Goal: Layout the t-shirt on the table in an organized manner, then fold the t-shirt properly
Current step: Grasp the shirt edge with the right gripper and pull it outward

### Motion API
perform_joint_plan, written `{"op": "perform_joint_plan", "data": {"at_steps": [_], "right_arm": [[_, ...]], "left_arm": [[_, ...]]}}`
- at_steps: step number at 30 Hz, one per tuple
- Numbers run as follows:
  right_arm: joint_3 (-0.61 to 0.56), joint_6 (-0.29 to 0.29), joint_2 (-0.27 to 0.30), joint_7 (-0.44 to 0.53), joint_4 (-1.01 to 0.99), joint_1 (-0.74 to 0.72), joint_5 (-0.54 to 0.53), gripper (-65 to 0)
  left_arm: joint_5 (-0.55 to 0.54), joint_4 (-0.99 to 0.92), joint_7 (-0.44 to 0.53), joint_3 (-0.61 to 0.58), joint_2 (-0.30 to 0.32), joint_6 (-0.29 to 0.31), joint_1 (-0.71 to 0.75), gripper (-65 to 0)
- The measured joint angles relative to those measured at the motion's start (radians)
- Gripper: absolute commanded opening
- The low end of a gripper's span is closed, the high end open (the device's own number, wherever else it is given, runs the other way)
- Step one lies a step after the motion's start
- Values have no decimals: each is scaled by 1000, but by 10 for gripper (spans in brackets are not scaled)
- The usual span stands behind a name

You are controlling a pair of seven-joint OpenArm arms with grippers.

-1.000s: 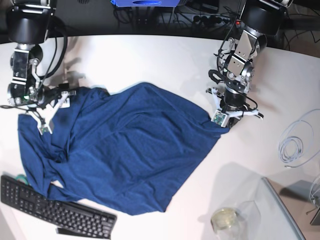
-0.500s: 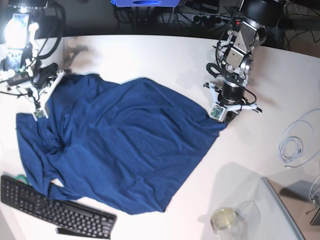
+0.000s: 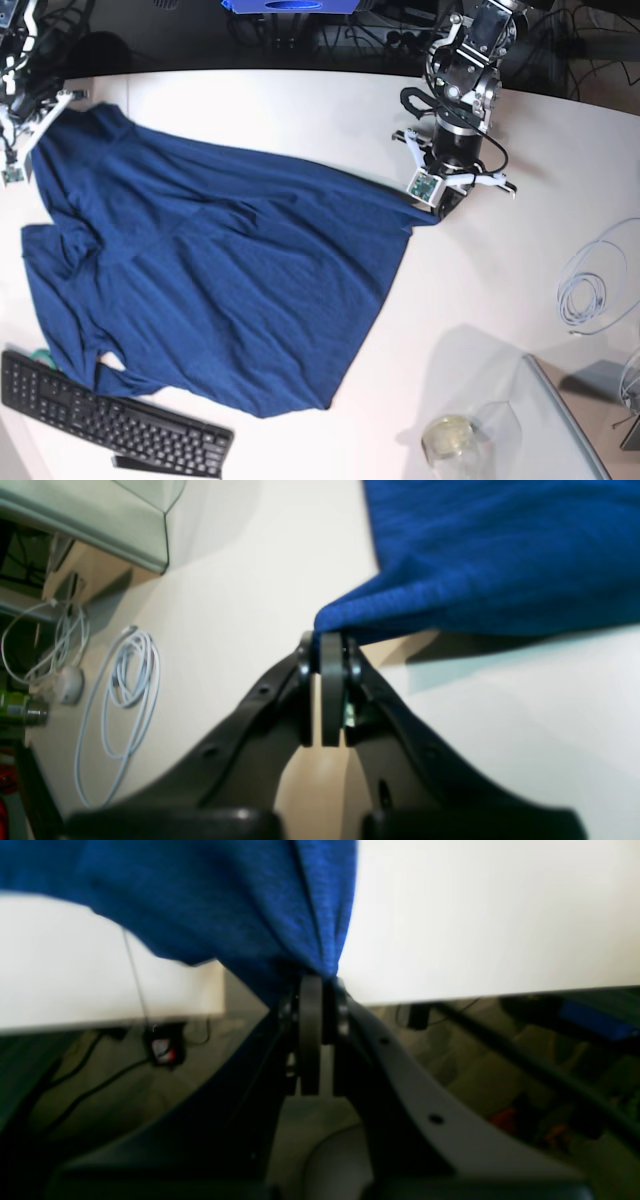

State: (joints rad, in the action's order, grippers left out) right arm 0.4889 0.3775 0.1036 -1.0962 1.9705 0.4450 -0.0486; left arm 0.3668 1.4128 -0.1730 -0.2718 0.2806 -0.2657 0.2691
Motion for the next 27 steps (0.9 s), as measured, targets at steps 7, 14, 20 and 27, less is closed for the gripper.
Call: {"op": "perform_joint_plan", "data": {"at_steps": [7, 14, 20, 27], "right_arm": [[-3, 0, -56, -3, 16, 23, 14, -645], [-167, -1, -72, -125, 39, -195, 17, -645], [-405, -11, -76, -137, -181, -504, 1, -614], [-573, 0, -13, -82, -336, -600, -8, -323]], "left_arm": [[0, 28, 2, 0, 2, -1, 53, -650], [2, 27, 4, -1, 9, -7, 70, -650], [1, 19, 0, 2, 11, -12, 68, -650], [1, 19, 0, 0, 10, -7, 66, -650]]}}
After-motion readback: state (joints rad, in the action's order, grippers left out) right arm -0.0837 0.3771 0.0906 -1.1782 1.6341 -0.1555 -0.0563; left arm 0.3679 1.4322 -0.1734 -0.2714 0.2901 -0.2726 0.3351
